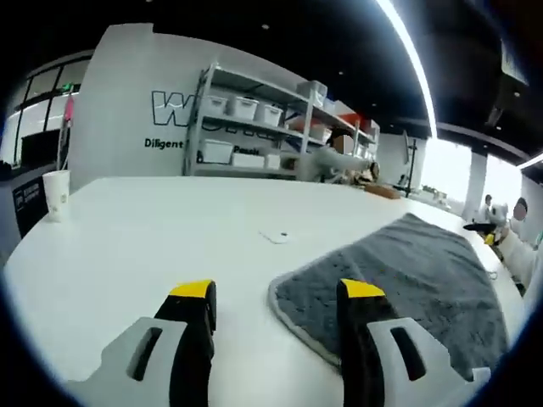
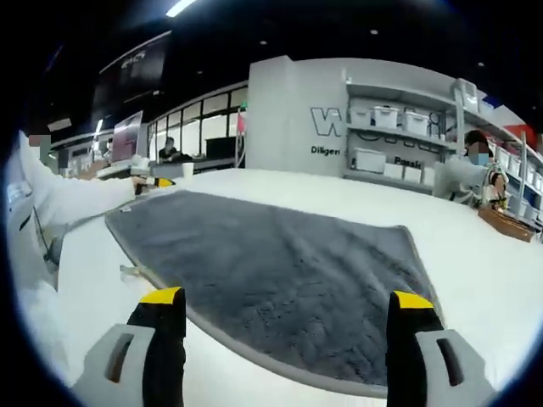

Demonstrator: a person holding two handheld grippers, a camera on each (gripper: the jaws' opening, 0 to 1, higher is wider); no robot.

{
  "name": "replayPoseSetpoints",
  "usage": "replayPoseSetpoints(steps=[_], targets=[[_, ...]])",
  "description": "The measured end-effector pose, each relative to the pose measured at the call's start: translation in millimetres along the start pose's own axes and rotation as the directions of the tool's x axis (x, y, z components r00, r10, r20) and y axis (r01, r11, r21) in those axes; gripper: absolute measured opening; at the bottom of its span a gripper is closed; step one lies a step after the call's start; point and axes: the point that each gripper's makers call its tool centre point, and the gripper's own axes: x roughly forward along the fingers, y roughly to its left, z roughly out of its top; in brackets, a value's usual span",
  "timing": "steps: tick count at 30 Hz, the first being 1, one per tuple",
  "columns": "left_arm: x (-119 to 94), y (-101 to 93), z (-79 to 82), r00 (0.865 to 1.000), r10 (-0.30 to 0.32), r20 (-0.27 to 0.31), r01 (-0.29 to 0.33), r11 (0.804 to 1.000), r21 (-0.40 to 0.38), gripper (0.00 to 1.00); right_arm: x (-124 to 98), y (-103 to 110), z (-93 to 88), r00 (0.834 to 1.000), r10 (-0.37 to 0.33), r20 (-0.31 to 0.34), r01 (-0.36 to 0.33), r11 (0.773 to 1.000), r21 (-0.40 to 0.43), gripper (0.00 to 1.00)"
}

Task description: Open the folded towel by lifting each exposed corner and separating the folded layers until the towel lies flat within the target outline without major curled edges

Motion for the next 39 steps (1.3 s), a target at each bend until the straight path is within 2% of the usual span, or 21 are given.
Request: replayPoseSetpoints(steps=[2, 4, 5, 6, 8, 10, 13, 15, 23, 34, 39], targets=[[6, -0.4, -2.6, 1.0, -0.002, -0.022, 0.003, 0.999, 0.032, 0.44, 2, 1, 0.3, 1.0, 0.003, 0.0, -0.003, 1.0, 0.001, 0.99], [11, -4.2, -13.1, 0.995, -0.022, -0.094, 0.03, 0.996, 0.084, 0.31, 3, 2, 0.5, 1.0, 0.008, -0.003, -0.008, 1.0, 0.001, 0.99], [12, -6.1, -13.8, 0.994, -0.033, -0.1, 0.042, 0.994, 0.097, 0.27, 3, 3, 0.6, 1.0, 0.011, -0.005, -0.011, 1.0, 0.001, 0.99], [14, -8.5, -13.6, 0.994, -0.04, -0.097, 0.05, 0.993, 0.106, 0.25, 3, 3, 0.9, 1.0, 0.014, -0.007, -0.014, 1.0, 0.0, 0.99], [18, -3.5, -13.9, 0.995, -0.011, -0.099, 0.022, 0.994, 0.109, 0.25, 1, 3, 2.0, 1.0, 0.014, -0.01, -0.014, 1.0, -0.004, 0.99], [19, -0.2, -15.8, 0.994, 0.007, -0.114, 0.008, 0.992, 0.13, 0.19, 0, 3, 3.5, 1.0, 0.01, -0.01, -0.01, 1.0, -0.007, 0.99], [22, -0.2, -18.6, 0.991, -0.002, -0.13, 0.021, 0.989, 0.146, 0.12, -2, 1, 4.7, 1.0, 0.004, -0.008, -0.004, 1.0, -0.008, 0.98], [21, 6.0, -22.8, 0.986, 0.038, -0.165, -0.005, 0.981, 0.194, 0.09, -3, 1, 5.0, 1.0, 0.003, -0.007, -0.003, 1.0, -0.007, 0.98], [25, 9.9, -20.4, 0.982, 0.073, -0.173, -0.027, 0.967, 0.252, 0.06, -5, 0, 1.6, 1.0, -0.004, -0.014, 0.004, 1.0, 0.003, 0.98], [24, 20.5, -16.7, 0.976, 0.129, -0.174, -0.085, 0.967, 0.241, 0.07, -9, -3, 1.5, 1.0, -0.013, -0.014, 0.013, 1.0, 0.005, 0.97], [10, 12.9, 0.6, 0.982, 0.142, -0.128, -0.108, 0.965, 0.238, 0.16, -16, -4, 5.9, 1.0, -0.019, -0.002, 0.019, 1.0, 0.0, 0.97]])
